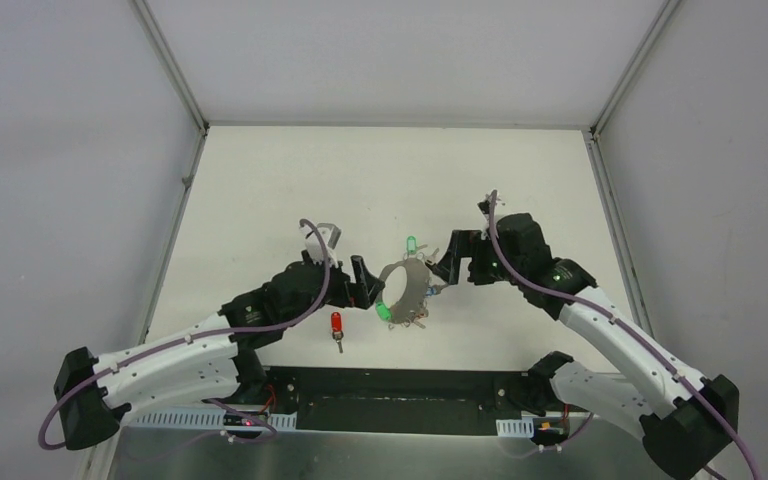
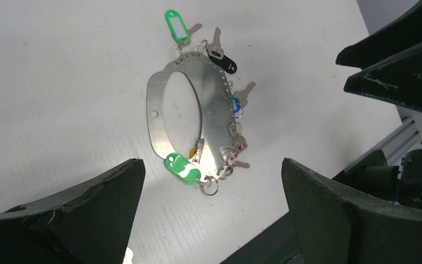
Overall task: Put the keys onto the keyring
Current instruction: Place the keyring at the center of the board, then pick up the keyring from the center of the board.
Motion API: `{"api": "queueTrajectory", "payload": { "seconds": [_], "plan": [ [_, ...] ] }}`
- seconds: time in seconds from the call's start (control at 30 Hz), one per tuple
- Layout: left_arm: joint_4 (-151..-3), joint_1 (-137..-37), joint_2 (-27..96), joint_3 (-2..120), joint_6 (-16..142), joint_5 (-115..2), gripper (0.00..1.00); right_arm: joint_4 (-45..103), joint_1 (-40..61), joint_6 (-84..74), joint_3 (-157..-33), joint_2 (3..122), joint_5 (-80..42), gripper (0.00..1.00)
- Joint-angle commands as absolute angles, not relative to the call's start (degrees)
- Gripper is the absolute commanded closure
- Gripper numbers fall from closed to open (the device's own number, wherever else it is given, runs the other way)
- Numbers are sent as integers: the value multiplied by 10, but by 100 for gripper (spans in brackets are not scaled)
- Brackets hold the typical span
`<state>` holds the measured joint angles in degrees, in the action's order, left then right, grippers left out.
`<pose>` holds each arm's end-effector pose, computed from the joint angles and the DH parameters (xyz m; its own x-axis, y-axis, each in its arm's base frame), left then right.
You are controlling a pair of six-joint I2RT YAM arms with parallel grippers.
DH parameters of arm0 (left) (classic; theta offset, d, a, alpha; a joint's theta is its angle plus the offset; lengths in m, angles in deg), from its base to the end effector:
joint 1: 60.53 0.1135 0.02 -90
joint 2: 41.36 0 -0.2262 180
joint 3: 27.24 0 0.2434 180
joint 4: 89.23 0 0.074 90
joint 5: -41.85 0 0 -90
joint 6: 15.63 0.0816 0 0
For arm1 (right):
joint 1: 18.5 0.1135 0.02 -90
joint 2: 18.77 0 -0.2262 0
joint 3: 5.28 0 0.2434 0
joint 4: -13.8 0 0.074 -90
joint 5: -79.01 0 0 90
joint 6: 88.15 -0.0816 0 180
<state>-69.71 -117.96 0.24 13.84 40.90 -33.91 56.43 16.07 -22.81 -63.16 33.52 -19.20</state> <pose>0.1451 -0.1898 0.2090 -0.5358 -0.1543 -0.8302 0.4759 0.7570 -0.4478 0.1971 0.1500 0.2229 -0.7243 0.0024 -0.6895 -0.3887 0.8245 0.4112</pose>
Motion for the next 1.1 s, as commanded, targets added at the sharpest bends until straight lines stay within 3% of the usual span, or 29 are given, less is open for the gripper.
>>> {"api": "queueTrajectory", "payload": {
  "seconds": [0.0,0.33,0.7,1.07],
  "plan": [
    [-613,-1182,89,217,391,-332,1,579,154,-256,-648,370,-213,0],
    [-575,-1122,288,336,371,-525,1,593,150,-238,-654,449,-246,0],
    [-579,-1051,343,341,253,-584,2,570,150,-243,-627,467,-280,0],
    [-580,-1034,418,426,261,-601,13,568,148,-261,-619,477,-290,0]
  ]
}}
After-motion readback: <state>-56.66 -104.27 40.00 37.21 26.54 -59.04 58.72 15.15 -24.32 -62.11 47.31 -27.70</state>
